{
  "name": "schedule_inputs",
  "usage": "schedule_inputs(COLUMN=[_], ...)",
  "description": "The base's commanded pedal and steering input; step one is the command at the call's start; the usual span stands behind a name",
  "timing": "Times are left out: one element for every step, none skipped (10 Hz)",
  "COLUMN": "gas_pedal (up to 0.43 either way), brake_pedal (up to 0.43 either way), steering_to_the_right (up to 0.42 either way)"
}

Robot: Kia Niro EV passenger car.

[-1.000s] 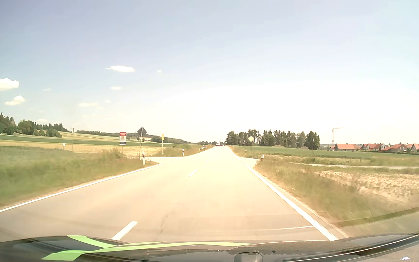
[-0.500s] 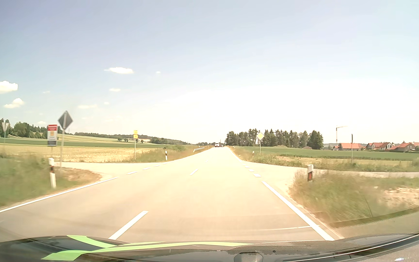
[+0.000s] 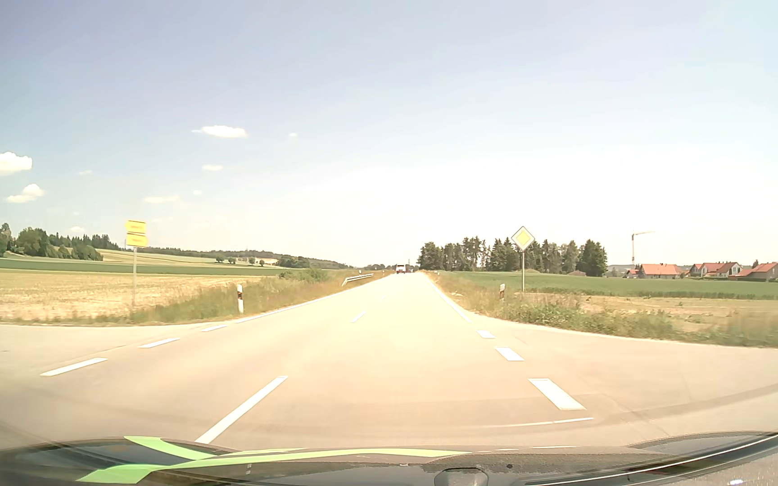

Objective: Follow the waypoints while adhering to traffic rules and regulations

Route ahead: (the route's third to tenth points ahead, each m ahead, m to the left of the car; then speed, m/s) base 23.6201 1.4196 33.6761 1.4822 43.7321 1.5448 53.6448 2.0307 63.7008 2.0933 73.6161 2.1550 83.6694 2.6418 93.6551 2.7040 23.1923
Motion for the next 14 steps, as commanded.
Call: schedule_inputs(gas_pedal=[0.189,0.189,0.197,0.197,0.228,0.240,0.260,0.260,0.260,0.260,0.260,0.248,0.240,0.240], brake_pedal=[0.000,0.000,0.000,0.000,0.000,0.000,0.000,0.000,0.000,0.000,0.000,0.000,0.000,0.000], steering_to_the_right=[-0.001,-0.001,-0.001,-0.001,-0.001,-0.001,-0.001,-0.001,-0.001,-0.001,-0.001,-0.001,-0.001,-0.001])
